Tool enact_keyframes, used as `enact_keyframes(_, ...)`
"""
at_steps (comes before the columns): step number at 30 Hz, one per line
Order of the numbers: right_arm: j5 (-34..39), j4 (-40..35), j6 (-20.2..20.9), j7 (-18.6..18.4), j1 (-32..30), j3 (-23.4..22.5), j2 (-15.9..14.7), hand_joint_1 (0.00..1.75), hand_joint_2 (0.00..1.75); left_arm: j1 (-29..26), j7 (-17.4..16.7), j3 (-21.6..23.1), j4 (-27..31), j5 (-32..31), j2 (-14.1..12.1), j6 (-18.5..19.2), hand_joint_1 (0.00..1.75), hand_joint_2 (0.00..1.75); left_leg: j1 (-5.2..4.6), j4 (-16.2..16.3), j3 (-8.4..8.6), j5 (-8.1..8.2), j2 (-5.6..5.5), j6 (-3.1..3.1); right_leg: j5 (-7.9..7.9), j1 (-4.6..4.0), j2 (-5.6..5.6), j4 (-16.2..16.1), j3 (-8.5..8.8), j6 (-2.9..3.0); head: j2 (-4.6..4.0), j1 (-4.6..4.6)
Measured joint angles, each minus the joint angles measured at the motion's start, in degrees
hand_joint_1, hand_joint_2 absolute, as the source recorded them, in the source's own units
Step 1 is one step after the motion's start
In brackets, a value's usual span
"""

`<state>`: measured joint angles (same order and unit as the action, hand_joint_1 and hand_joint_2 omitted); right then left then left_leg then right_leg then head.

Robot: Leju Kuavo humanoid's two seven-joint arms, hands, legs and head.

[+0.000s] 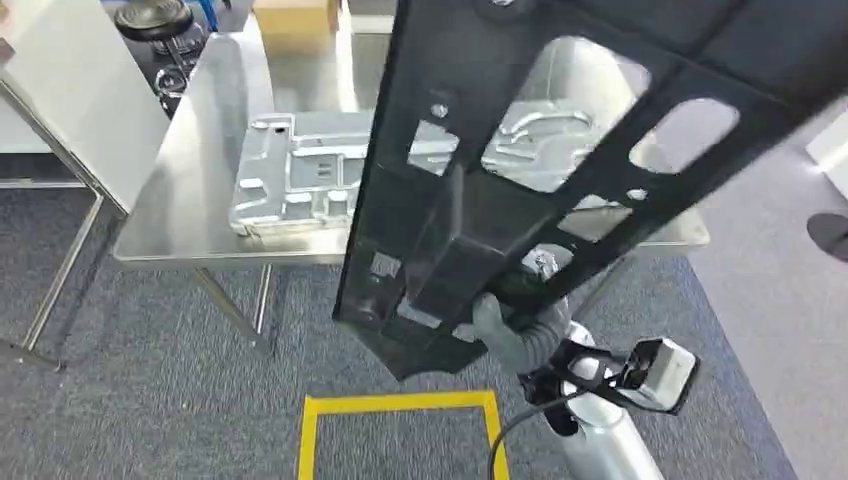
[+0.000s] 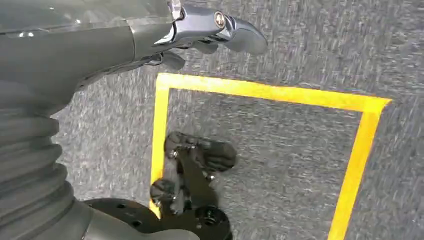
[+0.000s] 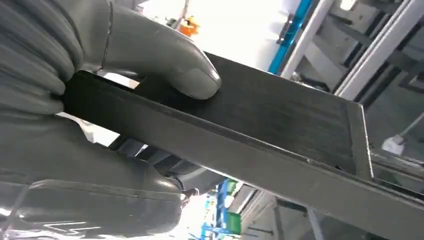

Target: Take the parts from the cabinet and place them on the table.

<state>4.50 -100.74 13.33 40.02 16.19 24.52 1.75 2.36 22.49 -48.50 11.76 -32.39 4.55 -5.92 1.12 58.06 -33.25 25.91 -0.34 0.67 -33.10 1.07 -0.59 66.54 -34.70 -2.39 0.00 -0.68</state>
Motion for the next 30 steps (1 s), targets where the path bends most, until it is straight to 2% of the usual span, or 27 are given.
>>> enact_keyframes(1,0.02,0.00,0.00,-0.02,-0.19,-0.15,0.00,1.75,1.75,0.00,0.00,-0.02,0.00,0.00,0.00,-0.02,0.00,1.75,-0.13,0.00,0.22,0.26,0.21,0.22,-1.58,0.03,0.00,5.04,-3.02,-0.05,0.00,0.00)
enact_keyframes(2,0.02,0.00,0.09,-0.04,-0.45,-0.33,0.00,1.75,1.75,-0.01,0.00,-0.04,0.00,0.00,0.00,-0.02,0.00,1.75,-0.25,0.02,0.47,0.53,0.41,0.28,-2.21,0.01,0.01,8.77,-5.59,-0.03,-0.02,-0.02)
enact_keyframes(3,0.02,0.00,0.15,-0.04,-0.65,-0.39,0.00,1.75,1.75,-0.07,0.00,-0.07,0.00,0.00,0.00,-0.02,0.00,1.75,-0.40,0.02,0.85,0.85,0.62,0.32,-1.30,0.00,0.02,9.73,-6.89,0.09,0.00,0.02)
enact_keyframes(4,0.02,0.00,0.20,-0.04,-0.71,-0.39,0.00,1.75,1.75,-0.09,0.00,-0.07,0.00,0.00,0.00,-0.02,0.00,1.75,-0.55,0.01,1.37,1.22,0.81,0.31,1.01,-0.06,0.06,7.74,-6.60,0.36,0.00,0.00)
enact_keyframes(6,0.00,-0.15,0.20,-0.04,-0.70,-0.44,0.00,1.75,1.75,0.01,0.02,-0.07,0.00,-0.04,0.02,-0.02,0.00,1.75,-0.84,-0.01,2.67,2.07,1.13,0.17,7.38,-0.54,0.69,-1.96,-2.96,1.39,0.00,0.02)
enact_keyframes(7,-0.02,-0.35,0.20,-0.04,-0.66,-0.50,0.02,1.75,1.75,-0.01,0.02,-0.07,0.00,-0.09,0.02,-0.02,0.00,1.75,-0.87,-0.13,3.03,2.50,1.29,0.10,9.54,-1.08,1.99,-6.64,-1.22,2.22,0.00,0.09)
enact_keyframes(8,-0.02,-0.39,0.17,-0.02,-0.62,-0.52,0.07,1.75,1.75,-0.07,0.02,-0.09,-0.02,-0.11,0.11,-0.02,0.00,1.75,-1.36,0.00,3.33,2.84,1.50,-0.35,8.37,-1.73,2.99,-7.54,-0.48,2.64,0.00,-0.13)
enact_keyframes(9,-0.04,-0.52,0.13,-0.04,-0.62,-0.55,0.18,1.75,1.75,0.01,0.09,-0.09,0.00,-0.22,0.09,0.00,0.00,1.75,-1.27,-0.12,3.37,3.01,1.74,-0.63,8.37,-1.70,2.83,-7.77,-0.52,2.59,0.00,-0.02)
enact_keyframes(11,-0.09,-0.66,-0.09,-0.04,-0.68,-0.76,0.24,1.75,1.75,0.10,0.07,-0.09,0.00,-0.50,0.07,-0.02,0.00,1.75,-1.16,-0.69,3.84,3.23,2.58,-1.08,8.15,-1.82,1.87,-8.01,-0.53,2.92,0.00,0.00)
enact_keyframes(12,-0.30,-0.85,-0.33,-0.04,-0.70,-0.89,0.28,1.75,1.75,0.19,0.06,-0.09,0.00,-0.52,0.04,-0.02,0.00,1.75,-1.51,-0.88,4.31,3.50,2.90,-1.46,8.22,-1.30,1.53,-8.82,-0.09,3.11,0.00,-0.15)
enact_keyframes(13,-0.57,-1.11,-0.76,-0.07,-0.82,-0.92,0.42,1.75,1.75,0.17,0.06,-0.09,0.07,-0.57,-0.11,-0.02,0.00,1.75,-1.15,-0.31,4.27,3.96,2.12,-1.77,8.40,-0.99,1.43,-9.43,0.63,3.11,0.00,-0.02)
enact_keyframes(14,-0.59,-1.11,-1.11,-0.04,-0.76,-0.94,0.61,1.75,1.75,0.21,0.07,-0.09,0.05,-0.63,-0.11,-0.02,0.00,1.75,-1.13,2.31,3.23,5.31,1.31,-1.89,8.22,-0.87,1.33,-9.68,1.09,3.48,0.00,-0.19)
enact_keyframes(16,-0.57,-1.07,-1.38,-0.04,-0.90,-0.94,0.83,1.75,1.75,0.11,0.02,-0.11,0.07,-0.70,-0.11,-0.04,0.00,1.75,-0.75,11.75,-1.97,9.02,0.85,-2.32,7.75,-0.89,1.07,-9.71,1.59,3.81,0.00,-0.20)
enact_keyframes(17,-0.59,-1.05,-1.44,-0.07,-1.03,-0.94,0.83,1.75,1.75,0.00,0.00,-0.13,0.04,-0.70,-0.13,-0.07,0.00,1.75,-0.67,15.95,-4.67,10.11,0.85,-2.53,7.48,-0.89,0.81,-9.64,1.81,3.80,0.00,-0.13)
enact_keyframes(18,-0.59,-0.94,-1.44,-0.07,-1.20,-0.94,0.83,1.75,1.75,-0.10,-0.02,-0.13,0.07,-0.70,-0.13,-0.11,0.00,1.75,-0.58,17.77,-6.34,9.75,0.85,-2.68,7.21,-0.88,0.57,-9.60,2.08,3.74,0.00,-0.20)
enact_keyframes(19,-0.59,-0.85,-1.42,-0.09,-1.31,-0.94,0.83,1.75,1.75,-0.14,-0.07,-0.13,0.07,-0.70,-0.15,-0.13,0.00,1.75,-0.46,16.78,-6.60,7.87,0.86,-2.78,6.89,-0.85,0.38,-9.59,2.51,3.66,0.00,-0.17)
enact_keyframes(20,-0.59,-0.68,-1.40,-0.20,-1.32,-0.94,0.83,1.75,1.75,-0.12,-0.15,-0.15,0.07,-0.70,-0.15,-0.13,0.00,1.75,-0.35,13.15,-5.63,4.73,0.86,-2.80,6.48,-0.82,0.21,-9.55,3.08,3.52,0.00,-0.17)
enact_keyframes(21,-0.59,-0.57,-1.31,-0.46,-1.32,-0.94,0.83,1.75,1.75,-0.11,-0.20,-0.20,0.07,-0.70,-0.20,-0.20,0.00,1.75,-0.27,7.53,-3.61,0.86,0.86,-2.74,5.96,-0.77,0.11,-9.47,3.77,3.34,0.00,-0.18)
enact_keyframes(22,-0.59,-0.48,-1.20,-0.63,-1.29,-0.92,0.83,1.75,1.75,-0.13,-0.24,-0.24,0.07,-0.70,-0.20,-0.28,0.00,1.75,-0.25,2.61,-1.88,-2.09,0.84,-2.63,5.44,-0.76,0.09,-9.38,4.26,3.10,0.00,-0.17)
enact_keyframes(24,-0.63,-0.09,-1.07,-0.83,-1.16,-0.92,0.83,1.75,1.75,-0.03,-0.33,-0.44,0.05,-0.68,-0.20,-0.33,0.00,1.75,-0.57,-0.12,-0.64,-0.75,0.71,-1.93,5.02,-1.12,-0.21,-9.00,3.99,2.48,0.00,-0.17)
enact_keyframes(26,-0.72,0.13,-1.14,-1.22,-1.13,-0.90,0.83,1.75,1.75,0.02,-0.31,-0.50,0.07,-0.68,-0.20,-0.46,0.00,1.75,-0.70,0.32,-1.06,-0.54,0.68,-1.23,5.02,-0.93,-0.15,-9.28,3.83,1.99,0.00,-0.15)
enact_keyframes(27,-0.72,0.26,-1.14,-1.40,-1.06,-0.90,0.83,1.75,1.75,-0.04,-0.26,-0.55,0.07,-0.68,-0.20,-0.46,0.00,1.75,-0.61,0.02,-0.96,-0.56,0.64,-0.91,4.85,-1.06,-0.13,-9.35,3.95,1.63,0.00,-0.07)
enact_keyframes(28,-0.70,0.26,-1.16,-1.68,-0.96,-0.90,0.81,1.75,1.75,-0.04,-0.20,-0.57,0.07,-0.68,-0.17,-0.48,0.00,1.75,-0.28,-0.50,-0.44,-0.68,0.65,-0.55,4.34,-0.78,-0.07,-8.87,3.97,1.24,0.00,-0.15)
enact_keyframes(29,-0.70,0.28,-1.16,-1.95,-0.73,-0.90,0.81,1.75,1.75,0.01,-0.13,-0.61,0.07,-0.68,-0.22,-0.48,0.00,1.75,-0.30,-0.64,-0.16,-0.53,0.67,-0.25,3.40,-0.79,0.04,-6.79,3.03,0.94,0.00,0.13)
enact_keyframes(30,-0.68,0.35,-1.14,-1.99,-0.57,-0.92,0.79,1.75,1.75,0.04,-0.09,-0.72,0.07,-0.68,-0.22,-0.46,0.00,1.75,-0.31,-0.64,-0.02,-0.34,0.74,0.04,1.48,-0.72,0.08,-2.56,0.69,0.64,0.00,0.20)
